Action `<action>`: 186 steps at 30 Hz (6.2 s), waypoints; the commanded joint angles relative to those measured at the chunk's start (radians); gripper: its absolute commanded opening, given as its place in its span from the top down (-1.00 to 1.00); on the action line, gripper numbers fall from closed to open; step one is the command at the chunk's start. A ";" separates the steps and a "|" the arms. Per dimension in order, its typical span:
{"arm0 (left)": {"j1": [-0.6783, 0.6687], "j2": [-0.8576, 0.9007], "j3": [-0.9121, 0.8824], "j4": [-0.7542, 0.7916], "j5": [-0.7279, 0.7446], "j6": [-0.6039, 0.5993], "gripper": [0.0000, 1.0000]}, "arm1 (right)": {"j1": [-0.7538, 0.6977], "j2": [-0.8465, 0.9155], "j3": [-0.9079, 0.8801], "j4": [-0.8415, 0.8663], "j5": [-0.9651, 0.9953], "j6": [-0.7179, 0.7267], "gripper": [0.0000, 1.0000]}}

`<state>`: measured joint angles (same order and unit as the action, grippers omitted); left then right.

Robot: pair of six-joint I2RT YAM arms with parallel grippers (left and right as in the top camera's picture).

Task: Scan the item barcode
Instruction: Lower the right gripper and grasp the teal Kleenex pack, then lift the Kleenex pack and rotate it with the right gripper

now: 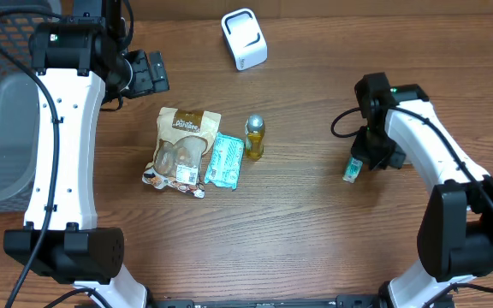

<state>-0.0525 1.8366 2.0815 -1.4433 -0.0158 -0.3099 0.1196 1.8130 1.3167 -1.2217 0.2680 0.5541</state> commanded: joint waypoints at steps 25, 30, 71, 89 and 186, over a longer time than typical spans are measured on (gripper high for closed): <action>0.000 0.002 0.015 0.004 0.005 0.011 -0.99 | 0.003 -0.012 -0.054 0.198 -0.262 -0.117 0.49; 0.000 0.002 0.015 0.003 0.005 0.011 -0.99 | 0.003 -0.012 -0.054 0.222 -0.263 -0.117 0.17; 0.000 0.002 0.015 0.004 0.005 0.011 -1.00 | 0.003 -0.003 -0.249 0.474 -0.262 -0.053 0.41; 0.000 0.002 0.015 0.004 0.005 0.011 -0.99 | 0.003 -0.003 -0.341 0.558 -0.270 -0.054 0.60; -0.013 0.002 0.015 0.003 0.005 0.011 -0.99 | -0.193 -0.242 -0.336 0.325 -1.806 -0.869 0.93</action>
<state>-0.0593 1.8366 2.0815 -1.4437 -0.0158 -0.3099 -0.0742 1.5814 0.9775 -0.8989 -1.5249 -0.2962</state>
